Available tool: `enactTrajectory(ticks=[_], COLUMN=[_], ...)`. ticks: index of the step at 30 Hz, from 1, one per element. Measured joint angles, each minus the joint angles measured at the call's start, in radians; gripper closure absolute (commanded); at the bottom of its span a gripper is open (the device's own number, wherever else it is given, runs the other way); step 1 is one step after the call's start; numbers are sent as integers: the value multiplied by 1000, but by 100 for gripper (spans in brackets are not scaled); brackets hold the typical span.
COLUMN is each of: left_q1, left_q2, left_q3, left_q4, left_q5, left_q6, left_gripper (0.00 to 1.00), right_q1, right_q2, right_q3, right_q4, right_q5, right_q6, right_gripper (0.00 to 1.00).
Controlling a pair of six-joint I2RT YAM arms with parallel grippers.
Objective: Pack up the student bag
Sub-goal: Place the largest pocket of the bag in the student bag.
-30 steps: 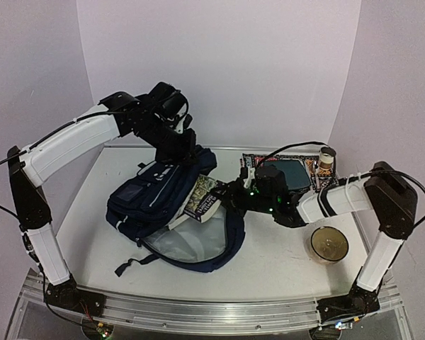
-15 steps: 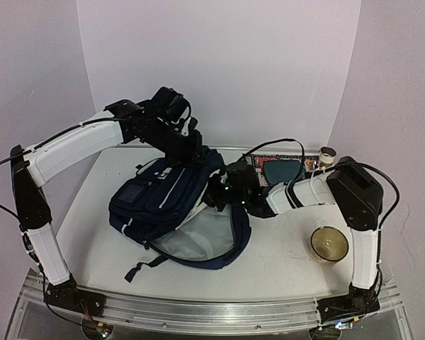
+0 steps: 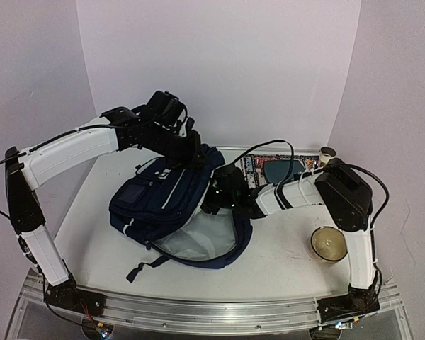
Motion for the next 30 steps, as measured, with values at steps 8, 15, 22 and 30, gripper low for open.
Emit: enactTrajectory(ticks=[8,15,22,30], left_q1=[19,36,39,41], left_q2=[-81,-88,-81,-124], left_q3=[-100,-123,-155,-363], left_q4=[63,99,144,209], left_q5=[-47,-44,14,17], left_q6=[1,3,20,74], left_gripper=[100,99,71,38], right_q1=[0,0,-18,-26], right_q2=[-167,-395,-637,-786], right_q3=[-104,-206,-401,-423], right_q4=[-113,-259,-412,-512], right_q5=[-3,40,142,150], right_q6=[-138,-292,-438,-571], right_gripper=[12,2,2,2])
